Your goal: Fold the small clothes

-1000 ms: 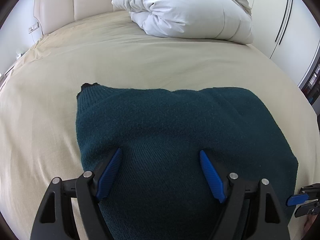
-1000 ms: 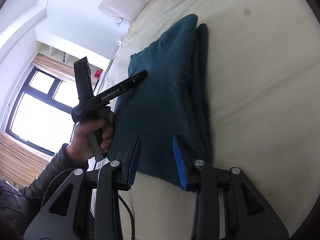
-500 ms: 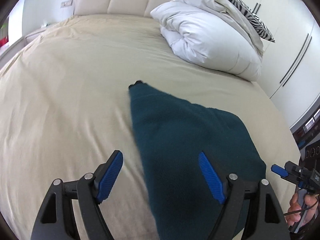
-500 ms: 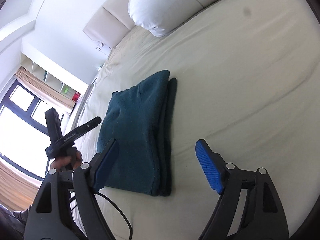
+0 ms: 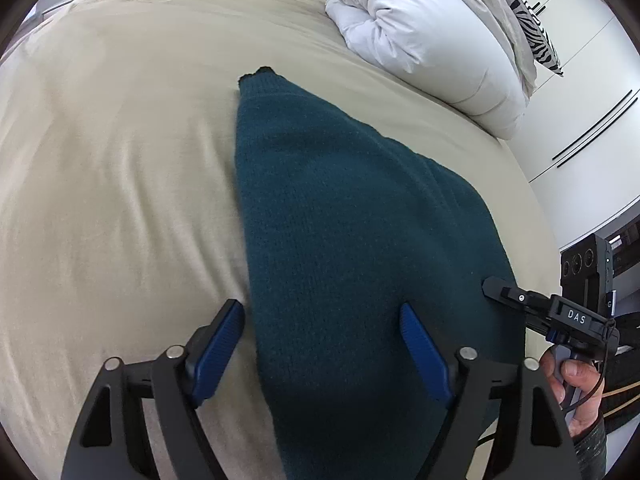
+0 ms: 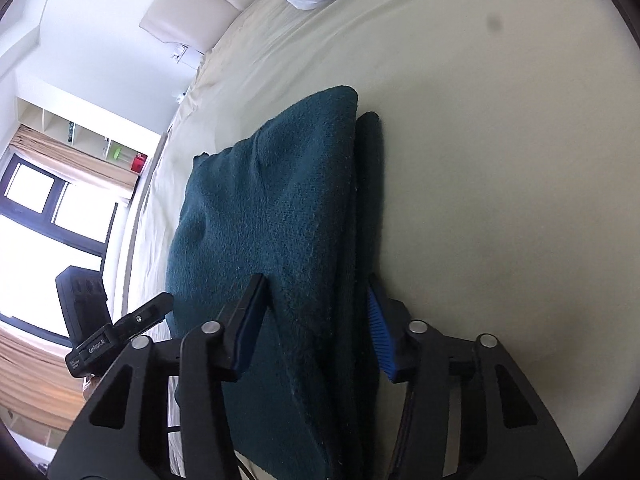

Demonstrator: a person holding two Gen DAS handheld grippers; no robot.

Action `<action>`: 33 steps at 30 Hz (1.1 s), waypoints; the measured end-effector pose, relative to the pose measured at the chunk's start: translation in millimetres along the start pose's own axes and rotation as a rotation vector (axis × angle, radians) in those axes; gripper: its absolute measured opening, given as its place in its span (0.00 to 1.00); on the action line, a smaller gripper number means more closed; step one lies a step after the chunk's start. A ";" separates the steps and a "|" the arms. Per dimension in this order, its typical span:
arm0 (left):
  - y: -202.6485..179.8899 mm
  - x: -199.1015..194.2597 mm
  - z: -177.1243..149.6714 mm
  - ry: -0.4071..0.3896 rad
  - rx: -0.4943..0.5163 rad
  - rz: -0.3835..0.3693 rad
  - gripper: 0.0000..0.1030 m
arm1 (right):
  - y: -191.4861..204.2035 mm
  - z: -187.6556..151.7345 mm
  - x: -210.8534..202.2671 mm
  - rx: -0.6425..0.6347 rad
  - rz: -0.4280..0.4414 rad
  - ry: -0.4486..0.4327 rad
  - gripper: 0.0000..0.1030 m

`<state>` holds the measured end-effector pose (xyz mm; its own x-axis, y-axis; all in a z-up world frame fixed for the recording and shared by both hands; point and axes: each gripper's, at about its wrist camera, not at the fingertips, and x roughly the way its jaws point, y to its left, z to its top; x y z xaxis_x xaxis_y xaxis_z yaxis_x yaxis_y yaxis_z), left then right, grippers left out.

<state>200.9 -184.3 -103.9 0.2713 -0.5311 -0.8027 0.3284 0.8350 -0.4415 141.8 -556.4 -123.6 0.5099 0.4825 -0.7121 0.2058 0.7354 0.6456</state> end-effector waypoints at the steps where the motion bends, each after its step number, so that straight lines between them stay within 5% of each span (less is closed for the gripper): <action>1: -0.6 2.1 -0.4 0.011 -0.004 -0.015 0.65 | 1.5 -0.1 1.9 -0.009 -0.008 0.001 0.37; 9: -13.4 -13.4 -2.6 0.010 0.062 0.030 0.38 | 25.4 -5.2 5.9 -0.091 -0.139 -0.005 0.23; 14: -16.7 -49.3 -14.4 -0.024 0.082 0.042 0.35 | 73.4 -20.8 -11.1 -0.237 -0.277 -0.065 0.20; 24: 23.1 -157.3 -78.2 -0.131 0.089 0.092 0.35 | 173.9 -100.0 -42.9 -0.413 -0.203 -0.089 0.20; 33: 71.0 -191.9 -124.0 -0.159 0.009 0.112 0.35 | 232.2 -181.9 -28.7 -0.482 -0.108 -0.045 0.20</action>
<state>59.9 -5.2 -30.9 0.4459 -0.4513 -0.7730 0.2957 0.8894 -0.3487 23.1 -312.9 -3.4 0.5444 0.3781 -0.7488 -0.1448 0.9216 0.3601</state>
